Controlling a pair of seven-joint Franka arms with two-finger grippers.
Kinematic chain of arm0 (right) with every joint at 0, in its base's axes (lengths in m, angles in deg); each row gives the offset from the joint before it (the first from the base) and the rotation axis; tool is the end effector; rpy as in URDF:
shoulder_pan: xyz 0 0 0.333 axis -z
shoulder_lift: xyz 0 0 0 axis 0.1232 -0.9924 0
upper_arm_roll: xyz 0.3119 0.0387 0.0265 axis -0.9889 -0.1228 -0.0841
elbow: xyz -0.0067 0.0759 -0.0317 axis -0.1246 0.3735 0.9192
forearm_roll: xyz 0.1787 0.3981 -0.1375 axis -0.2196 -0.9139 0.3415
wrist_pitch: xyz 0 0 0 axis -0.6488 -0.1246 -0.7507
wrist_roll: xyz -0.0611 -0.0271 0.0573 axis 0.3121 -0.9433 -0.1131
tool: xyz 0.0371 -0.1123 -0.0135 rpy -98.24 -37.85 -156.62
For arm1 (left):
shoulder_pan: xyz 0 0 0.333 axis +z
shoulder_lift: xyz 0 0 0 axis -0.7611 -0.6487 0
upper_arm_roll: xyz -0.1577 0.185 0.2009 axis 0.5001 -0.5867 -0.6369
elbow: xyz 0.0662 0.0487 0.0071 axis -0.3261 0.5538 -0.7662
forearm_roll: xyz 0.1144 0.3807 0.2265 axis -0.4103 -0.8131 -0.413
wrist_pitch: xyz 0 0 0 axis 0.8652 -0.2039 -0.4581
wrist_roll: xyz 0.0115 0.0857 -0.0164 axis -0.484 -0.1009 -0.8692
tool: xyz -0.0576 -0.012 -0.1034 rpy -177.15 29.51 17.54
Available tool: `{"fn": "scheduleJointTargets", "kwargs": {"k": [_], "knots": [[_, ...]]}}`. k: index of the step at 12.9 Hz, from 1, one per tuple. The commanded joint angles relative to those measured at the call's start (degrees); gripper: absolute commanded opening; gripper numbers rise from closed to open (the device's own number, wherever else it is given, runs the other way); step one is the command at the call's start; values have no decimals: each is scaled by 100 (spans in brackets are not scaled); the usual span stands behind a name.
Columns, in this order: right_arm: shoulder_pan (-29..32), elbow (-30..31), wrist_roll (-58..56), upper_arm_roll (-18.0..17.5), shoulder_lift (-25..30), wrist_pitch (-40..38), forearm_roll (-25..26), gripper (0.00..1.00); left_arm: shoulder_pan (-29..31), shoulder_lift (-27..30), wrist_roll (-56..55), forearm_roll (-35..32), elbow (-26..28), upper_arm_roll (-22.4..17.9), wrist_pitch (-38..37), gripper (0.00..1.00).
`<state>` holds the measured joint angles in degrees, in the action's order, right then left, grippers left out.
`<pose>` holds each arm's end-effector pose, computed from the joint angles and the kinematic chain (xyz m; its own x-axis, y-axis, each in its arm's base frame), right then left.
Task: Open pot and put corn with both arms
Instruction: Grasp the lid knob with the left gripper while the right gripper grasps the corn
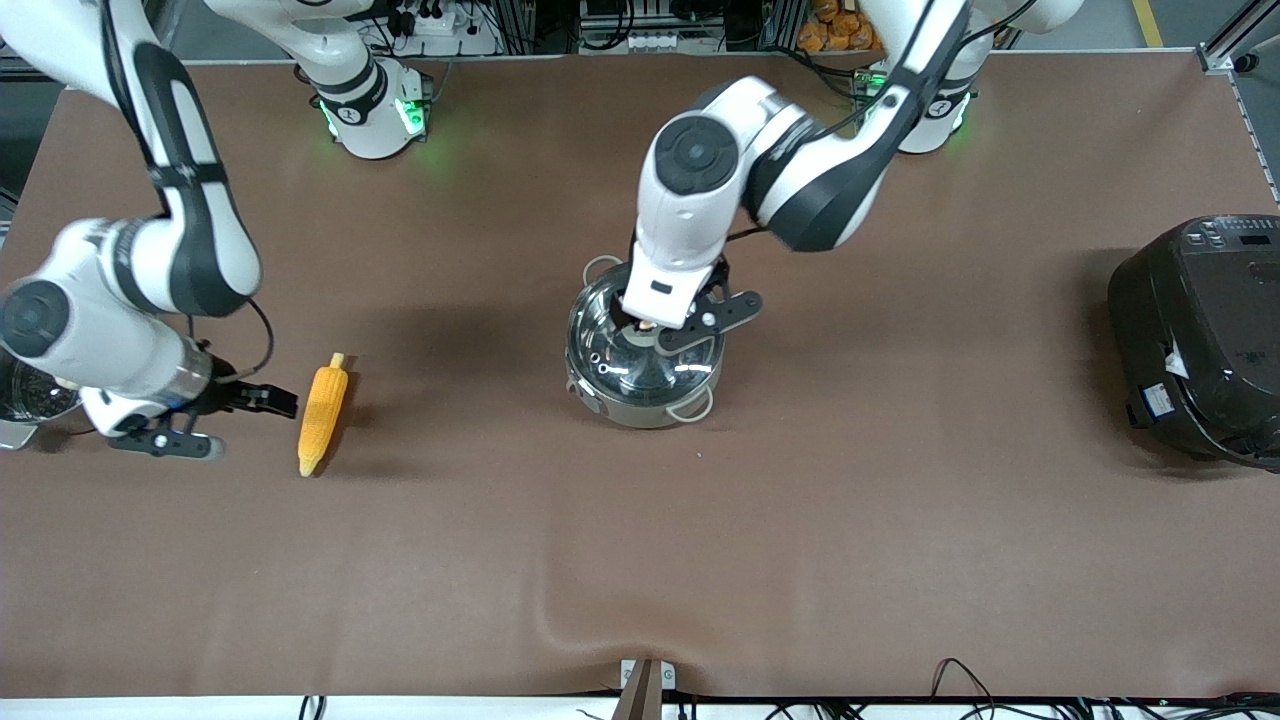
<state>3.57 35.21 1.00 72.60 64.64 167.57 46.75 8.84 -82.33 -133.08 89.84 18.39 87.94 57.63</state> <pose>0.6769 -0.0178 0.2651 0.9929 -0.1159 -0.0270 -0.1158 -0.9933 0.0031 0.5548 -0.5455 0.3790 0.8926 0.4446 -0.0746 0.4475 -0.8939 0.0259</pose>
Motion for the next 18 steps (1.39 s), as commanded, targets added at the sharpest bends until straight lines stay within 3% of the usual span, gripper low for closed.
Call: {"fn": "scheduleJointTargets", "kwargs": {"k": [1,3,6,11,14,16,18], "knots": [[-70,144,-10,-12,-319,497,42,100,-375,-370,-451,36,-266,-325,128,100],[-115,303,-19,-12,-512,885,51,100,-595,-563,-487,36,-275,-553,200,100],[-123,303,-37,-12,-820,1088,51,100,-719,-599,-487,18,-266,-563,200,100],[-80,312,-195,-3,-1075,1106,60,100,-701,-599,-452,-78,-240,-555,156,84],[-88,321,-273,-3,-1207,1106,60,100,-710,-625,-461,-113,-231,-555,156,81],[-53,321,-484,-3,-1216,1097,60,97,-710,-626,-452,-114,-222,-546,156,67],[-44,321,-485,-3,-1225,1036,60,80,-710,-634,-435,-105,-196,-546,156,49]]}}
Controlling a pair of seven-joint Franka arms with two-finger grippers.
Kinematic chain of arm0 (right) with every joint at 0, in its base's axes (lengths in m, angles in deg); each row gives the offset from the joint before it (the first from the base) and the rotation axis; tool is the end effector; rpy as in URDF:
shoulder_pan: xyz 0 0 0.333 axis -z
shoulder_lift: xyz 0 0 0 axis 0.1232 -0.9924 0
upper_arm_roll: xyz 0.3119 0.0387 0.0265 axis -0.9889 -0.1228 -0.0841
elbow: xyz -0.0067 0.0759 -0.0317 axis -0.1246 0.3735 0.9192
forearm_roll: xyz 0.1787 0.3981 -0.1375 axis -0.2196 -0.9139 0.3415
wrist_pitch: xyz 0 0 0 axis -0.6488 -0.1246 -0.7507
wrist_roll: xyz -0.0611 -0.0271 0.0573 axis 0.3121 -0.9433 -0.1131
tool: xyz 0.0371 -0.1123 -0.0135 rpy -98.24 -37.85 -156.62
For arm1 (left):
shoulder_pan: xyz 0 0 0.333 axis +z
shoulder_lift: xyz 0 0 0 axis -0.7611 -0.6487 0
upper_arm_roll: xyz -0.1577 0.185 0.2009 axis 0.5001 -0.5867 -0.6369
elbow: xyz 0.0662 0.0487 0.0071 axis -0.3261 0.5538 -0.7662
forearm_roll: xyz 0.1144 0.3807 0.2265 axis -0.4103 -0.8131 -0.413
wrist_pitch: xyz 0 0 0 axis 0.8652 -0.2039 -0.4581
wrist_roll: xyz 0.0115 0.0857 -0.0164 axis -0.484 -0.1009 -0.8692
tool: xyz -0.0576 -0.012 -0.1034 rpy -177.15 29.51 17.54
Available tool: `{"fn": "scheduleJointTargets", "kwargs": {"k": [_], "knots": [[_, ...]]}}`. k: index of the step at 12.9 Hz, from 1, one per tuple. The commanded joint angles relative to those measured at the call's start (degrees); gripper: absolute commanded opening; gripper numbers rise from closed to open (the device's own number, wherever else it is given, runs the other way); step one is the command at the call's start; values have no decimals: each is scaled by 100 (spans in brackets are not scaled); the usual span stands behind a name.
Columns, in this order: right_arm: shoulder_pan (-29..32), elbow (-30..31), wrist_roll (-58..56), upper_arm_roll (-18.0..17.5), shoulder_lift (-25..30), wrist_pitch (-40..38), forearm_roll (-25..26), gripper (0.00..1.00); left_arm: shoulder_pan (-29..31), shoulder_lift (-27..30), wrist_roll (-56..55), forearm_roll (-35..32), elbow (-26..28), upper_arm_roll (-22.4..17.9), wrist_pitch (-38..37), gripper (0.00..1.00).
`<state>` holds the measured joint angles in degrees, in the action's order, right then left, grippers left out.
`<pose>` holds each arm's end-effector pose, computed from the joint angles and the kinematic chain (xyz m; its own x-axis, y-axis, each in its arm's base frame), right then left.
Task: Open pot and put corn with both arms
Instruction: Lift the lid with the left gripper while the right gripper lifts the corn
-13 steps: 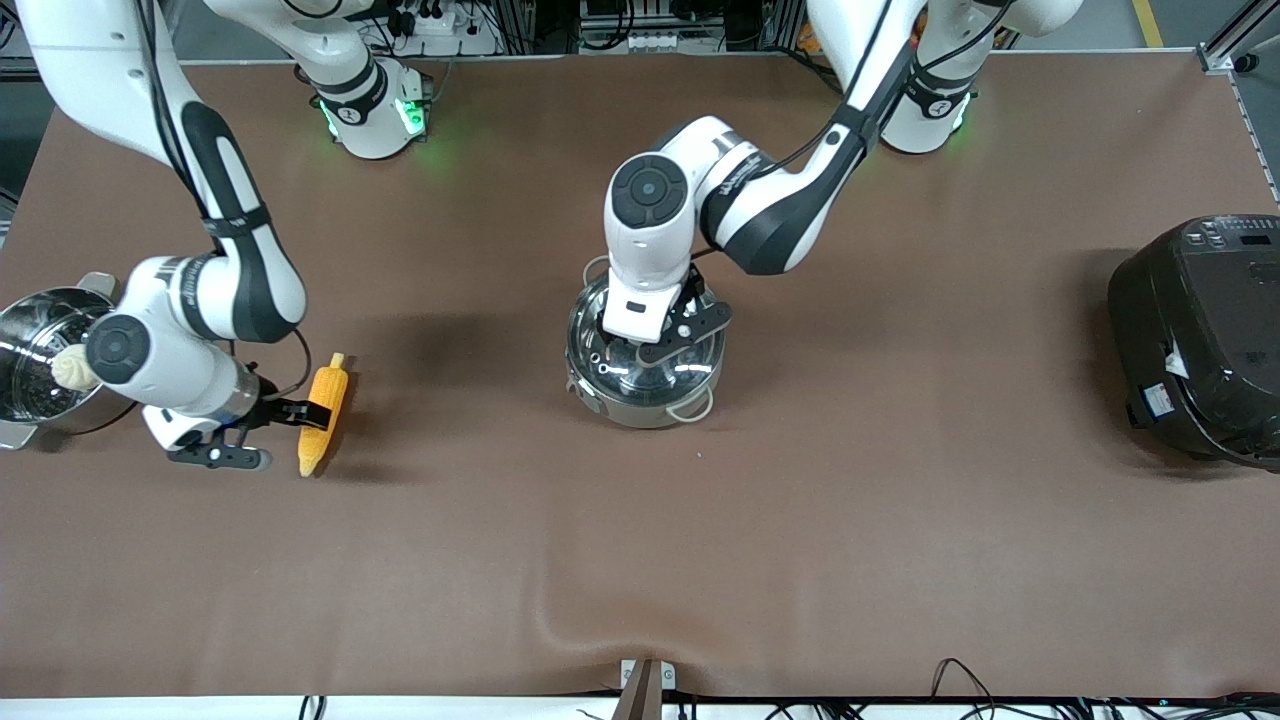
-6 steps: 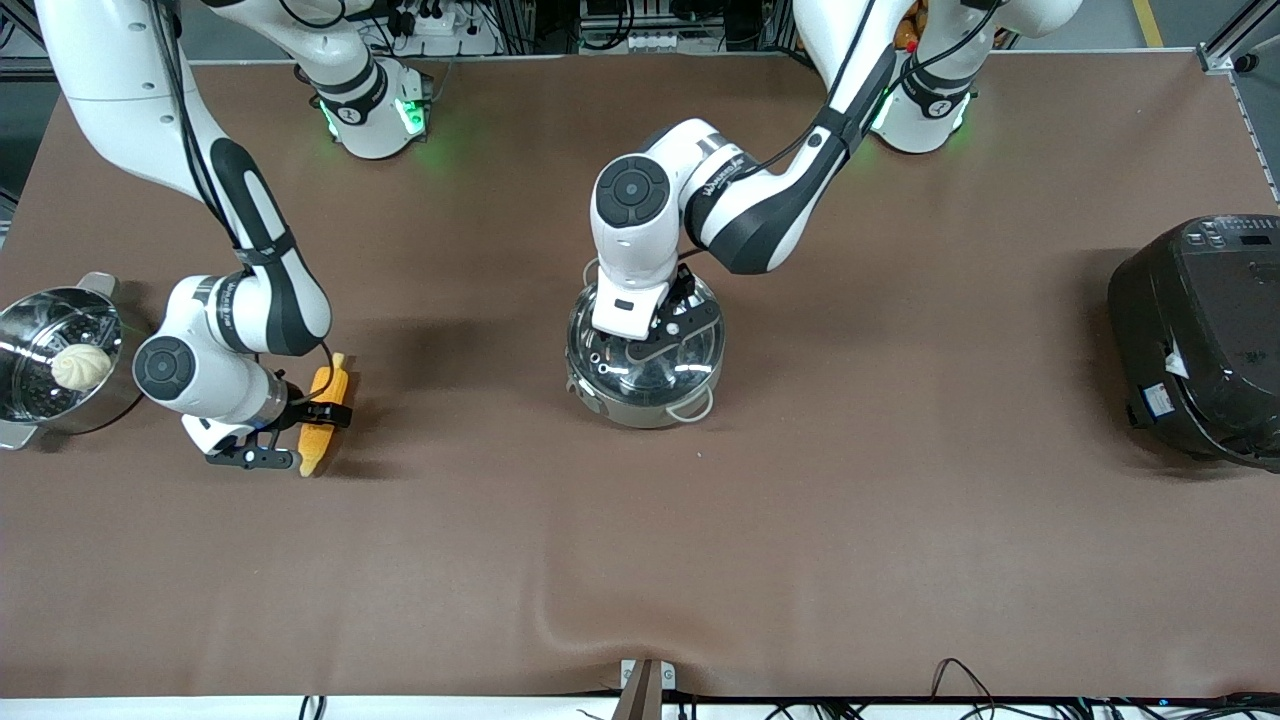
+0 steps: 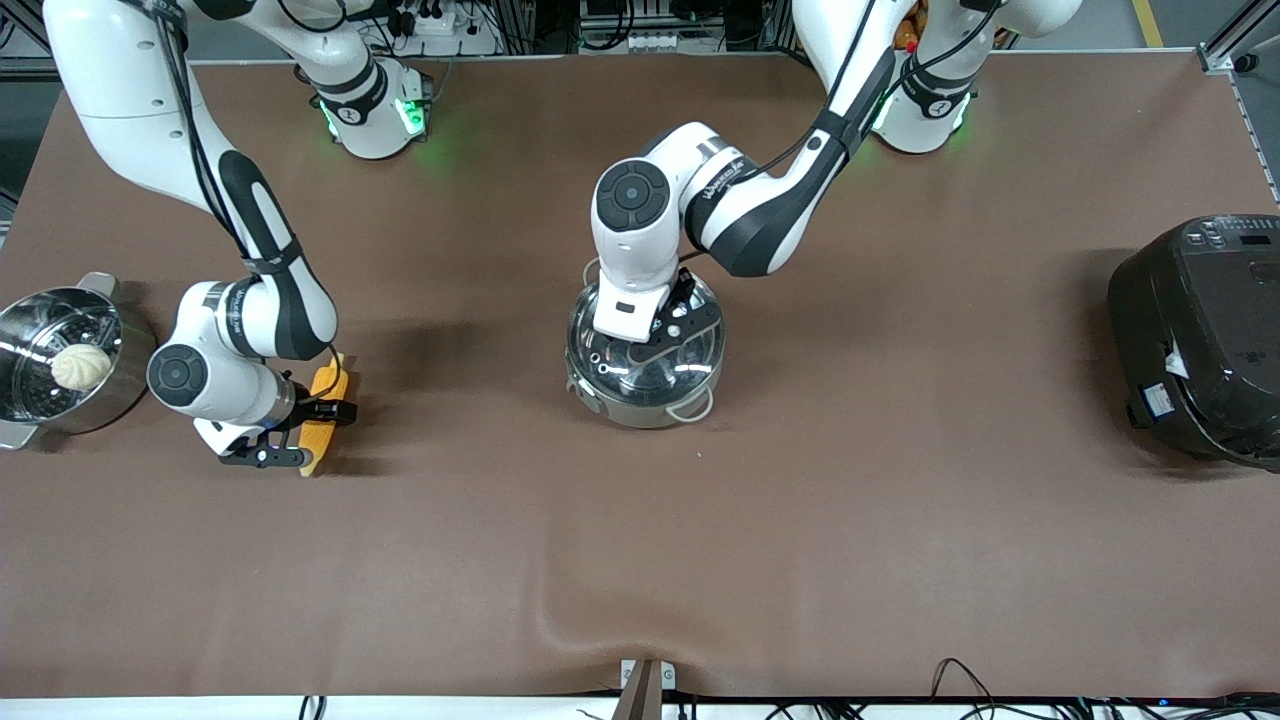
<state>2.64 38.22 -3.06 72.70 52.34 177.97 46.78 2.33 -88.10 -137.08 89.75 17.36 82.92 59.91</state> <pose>0.6484 -0.0118 0.1135 0.9933 -0.0314 -0.1113 -0.0286 -0.9992 0.0273 0.5382 -0.5752 0.3120 0.8789 0.4753 -0.0401 0.4742 -0.8797 -0.0349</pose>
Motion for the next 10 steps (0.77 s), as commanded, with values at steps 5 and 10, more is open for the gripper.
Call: {"fn": "scheduleJointTargets", "kwargs": {"k": [5,10], "knots": [[31,-103,-26,-22,75,-383,31,11,-49,127,-34,-87,-93,-44,-151,0],[-13,-1033,1,-75,180,-1726,-39,1,353,1198,368,-105,-14,-53,-992,0]]}}
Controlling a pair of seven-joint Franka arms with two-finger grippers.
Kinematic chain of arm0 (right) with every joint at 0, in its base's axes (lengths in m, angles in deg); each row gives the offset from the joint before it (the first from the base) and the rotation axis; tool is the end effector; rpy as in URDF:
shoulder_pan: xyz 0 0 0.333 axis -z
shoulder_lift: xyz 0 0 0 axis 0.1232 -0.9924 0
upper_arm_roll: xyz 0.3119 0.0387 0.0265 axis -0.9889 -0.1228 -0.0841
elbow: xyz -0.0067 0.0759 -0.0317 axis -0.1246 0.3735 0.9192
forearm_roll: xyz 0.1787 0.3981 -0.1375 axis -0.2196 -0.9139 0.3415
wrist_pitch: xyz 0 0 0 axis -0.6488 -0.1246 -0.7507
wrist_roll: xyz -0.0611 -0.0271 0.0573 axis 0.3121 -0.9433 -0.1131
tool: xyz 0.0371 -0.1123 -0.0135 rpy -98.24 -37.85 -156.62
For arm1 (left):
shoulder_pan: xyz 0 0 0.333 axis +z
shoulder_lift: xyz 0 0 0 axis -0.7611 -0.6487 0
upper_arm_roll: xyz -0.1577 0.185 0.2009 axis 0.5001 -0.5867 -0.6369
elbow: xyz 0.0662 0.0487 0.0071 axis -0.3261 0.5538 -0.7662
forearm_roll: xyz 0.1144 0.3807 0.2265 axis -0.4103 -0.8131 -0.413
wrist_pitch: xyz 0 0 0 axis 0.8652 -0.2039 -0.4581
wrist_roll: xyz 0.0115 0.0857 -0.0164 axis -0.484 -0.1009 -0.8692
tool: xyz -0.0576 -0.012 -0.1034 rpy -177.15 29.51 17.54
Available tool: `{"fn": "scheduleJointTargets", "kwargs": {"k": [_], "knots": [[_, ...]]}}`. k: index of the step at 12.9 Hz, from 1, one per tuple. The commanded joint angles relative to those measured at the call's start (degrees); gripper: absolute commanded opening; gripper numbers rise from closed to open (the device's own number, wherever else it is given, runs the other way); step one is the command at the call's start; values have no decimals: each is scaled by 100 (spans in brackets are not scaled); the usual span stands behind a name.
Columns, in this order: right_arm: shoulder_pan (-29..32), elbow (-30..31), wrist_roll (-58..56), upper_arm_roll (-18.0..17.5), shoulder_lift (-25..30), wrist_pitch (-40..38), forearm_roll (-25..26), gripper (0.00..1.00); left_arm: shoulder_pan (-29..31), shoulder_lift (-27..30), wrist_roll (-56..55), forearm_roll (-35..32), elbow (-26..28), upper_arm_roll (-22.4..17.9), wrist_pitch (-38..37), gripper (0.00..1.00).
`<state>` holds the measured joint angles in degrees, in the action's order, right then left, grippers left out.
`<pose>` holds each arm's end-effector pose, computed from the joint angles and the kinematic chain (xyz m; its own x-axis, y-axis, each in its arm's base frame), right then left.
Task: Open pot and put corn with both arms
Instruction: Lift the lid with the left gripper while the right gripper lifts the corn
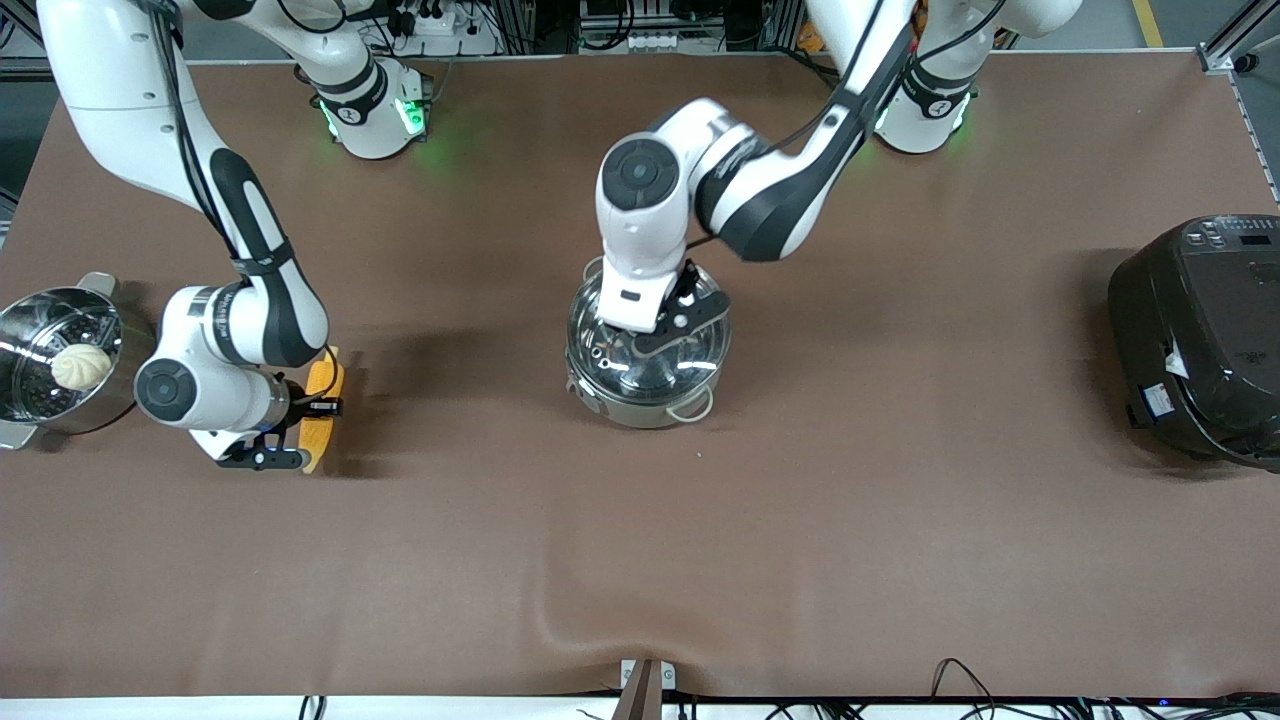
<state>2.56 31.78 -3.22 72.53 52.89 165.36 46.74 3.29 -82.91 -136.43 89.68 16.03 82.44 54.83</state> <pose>0.6689 -0.0059 0.1520 0.9777 -0.0236 -0.2085 -0.0199 -0.9996 0.0198 0.5458 -0.5570 0.3881 0.8752 0.4828 -0.0302 0.4827 -0.8757 -0.0111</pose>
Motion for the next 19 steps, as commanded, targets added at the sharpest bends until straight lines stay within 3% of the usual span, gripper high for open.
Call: {"fn": "scheduleJointTargets", "kwargs": {"k": [1,4,7,10,11,15,19], "knots": [[-5,-626,17,-101,143,-737,-27,0,485,916,654,-89,128,-5,-695,0],[-14,-1399,637,-363,266,-1711,-26,0,1345,1453,1927,-80,181,13,-1285,0],[-172,-2375,2034,-1013,336,-3047,-26,0,2549,1455,3140,17,365,65,-1304,0],[-365,-2773,3475,-1856,398,-3473,44,2,3270,1446,4162,26,1180,91,-805,0],[-653,-2782,4028,-1972,389,-3438,87,3,3430,1472,4469,26,1627,109,-446,0],[-2086,-2791,5717,-1806,302,-2815,325,3,3853,1639,5201,-27,3254,101,1128,0],[-2693,-2791,6456,-1797,91,-2350,562,6,3985,1604,5324,-53,4335,92,2367,0]]}}
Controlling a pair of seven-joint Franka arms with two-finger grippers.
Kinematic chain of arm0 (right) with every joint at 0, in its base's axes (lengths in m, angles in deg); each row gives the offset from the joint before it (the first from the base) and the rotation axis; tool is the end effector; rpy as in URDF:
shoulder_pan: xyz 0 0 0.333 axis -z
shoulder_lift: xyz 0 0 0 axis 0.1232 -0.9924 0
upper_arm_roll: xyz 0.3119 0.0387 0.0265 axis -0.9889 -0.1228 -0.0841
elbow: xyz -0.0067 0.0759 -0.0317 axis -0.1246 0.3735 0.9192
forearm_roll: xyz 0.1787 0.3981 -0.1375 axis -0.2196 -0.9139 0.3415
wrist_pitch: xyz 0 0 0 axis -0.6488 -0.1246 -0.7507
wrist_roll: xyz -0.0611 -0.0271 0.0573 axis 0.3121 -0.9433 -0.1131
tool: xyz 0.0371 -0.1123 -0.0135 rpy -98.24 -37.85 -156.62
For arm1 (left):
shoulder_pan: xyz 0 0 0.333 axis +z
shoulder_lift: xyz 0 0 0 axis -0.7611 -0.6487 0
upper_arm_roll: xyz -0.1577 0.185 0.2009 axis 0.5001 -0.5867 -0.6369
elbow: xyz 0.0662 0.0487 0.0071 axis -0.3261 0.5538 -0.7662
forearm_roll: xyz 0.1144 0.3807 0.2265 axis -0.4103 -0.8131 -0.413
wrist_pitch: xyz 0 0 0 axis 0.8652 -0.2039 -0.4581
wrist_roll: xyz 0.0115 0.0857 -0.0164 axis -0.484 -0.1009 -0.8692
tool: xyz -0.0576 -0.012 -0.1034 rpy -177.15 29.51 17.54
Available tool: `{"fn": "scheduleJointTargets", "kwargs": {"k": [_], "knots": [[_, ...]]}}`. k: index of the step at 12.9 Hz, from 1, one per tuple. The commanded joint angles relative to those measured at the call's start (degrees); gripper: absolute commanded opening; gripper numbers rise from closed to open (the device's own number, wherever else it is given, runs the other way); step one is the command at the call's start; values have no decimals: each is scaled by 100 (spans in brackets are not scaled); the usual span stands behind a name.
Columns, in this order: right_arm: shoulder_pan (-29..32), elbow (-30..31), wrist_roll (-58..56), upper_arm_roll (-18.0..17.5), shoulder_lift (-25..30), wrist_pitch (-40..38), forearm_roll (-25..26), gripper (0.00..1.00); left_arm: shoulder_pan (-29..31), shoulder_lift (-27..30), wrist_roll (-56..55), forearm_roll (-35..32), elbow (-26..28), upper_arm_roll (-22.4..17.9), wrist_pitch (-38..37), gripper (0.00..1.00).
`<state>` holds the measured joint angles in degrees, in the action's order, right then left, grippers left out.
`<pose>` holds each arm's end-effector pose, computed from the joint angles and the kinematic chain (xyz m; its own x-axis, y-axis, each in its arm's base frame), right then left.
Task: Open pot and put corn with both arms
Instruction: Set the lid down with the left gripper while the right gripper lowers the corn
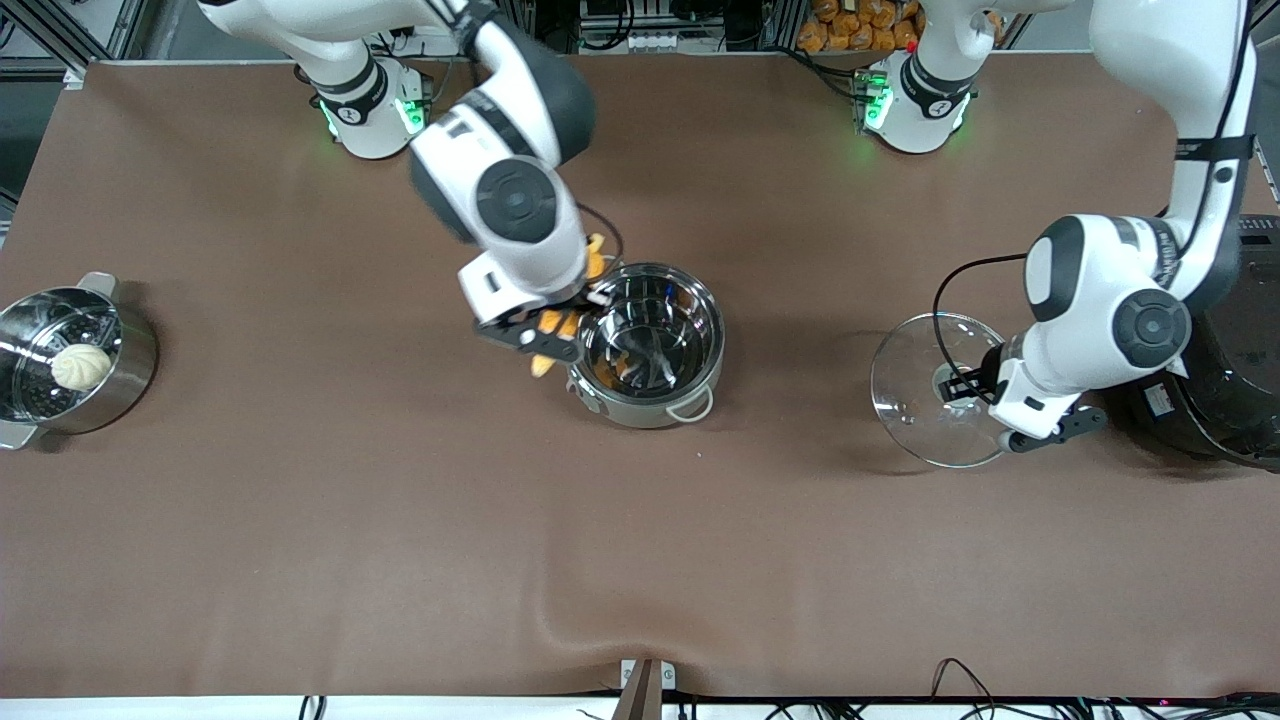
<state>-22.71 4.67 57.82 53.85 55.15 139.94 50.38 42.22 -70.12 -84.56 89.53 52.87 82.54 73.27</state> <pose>0.5701 0.4920 0.3885 0.9373 -0.3167 -0.1456 -0.3099 -0.9484 0.0676 0.6502 -0.0733 0.2461 0.9513 0.2853 -0.1164 0.2845 -0.9584 -0.0238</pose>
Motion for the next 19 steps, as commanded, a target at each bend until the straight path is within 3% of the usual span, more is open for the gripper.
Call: {"fn": "scheduleJointTargets", "kwargs": {"k": [1,5,8,9,10,11,15,17,19], "knots": [[-255,-62,425,62,-196,403,241,9,127,299,267,-39,863,65,804,0],[-519,-70,286,62,-565,975,242,9,400,175,357,-520,1470,83,1797,0],[-642,-44,-408,62,-741,1073,259,11,567,79,453,-628,1524,91,1923,0],[-651,-44,-444,62,-785,1117,251,12,567,79,497,-636,1498,91,1905,20],[-686,-35,-453,62,-846,1195,251,15,550,87,663,-628,1472,91,1879,90],[-730,-27,-566,62,-890,1335,277,17,576,157,847,-628,1419,83,1870,100],[-730,-18,-910,62,-1022,1521,462,19,856,807,1463,-628,771,56,952,100],[-739,0,-910,62,-1058,1653,462,38,866,852,1456,-541,-80,56,-302,100],[-730,9,-919,105,-1067,1732,462,68,875,1193,1464,-557,-452,39,-1194,100]]}}
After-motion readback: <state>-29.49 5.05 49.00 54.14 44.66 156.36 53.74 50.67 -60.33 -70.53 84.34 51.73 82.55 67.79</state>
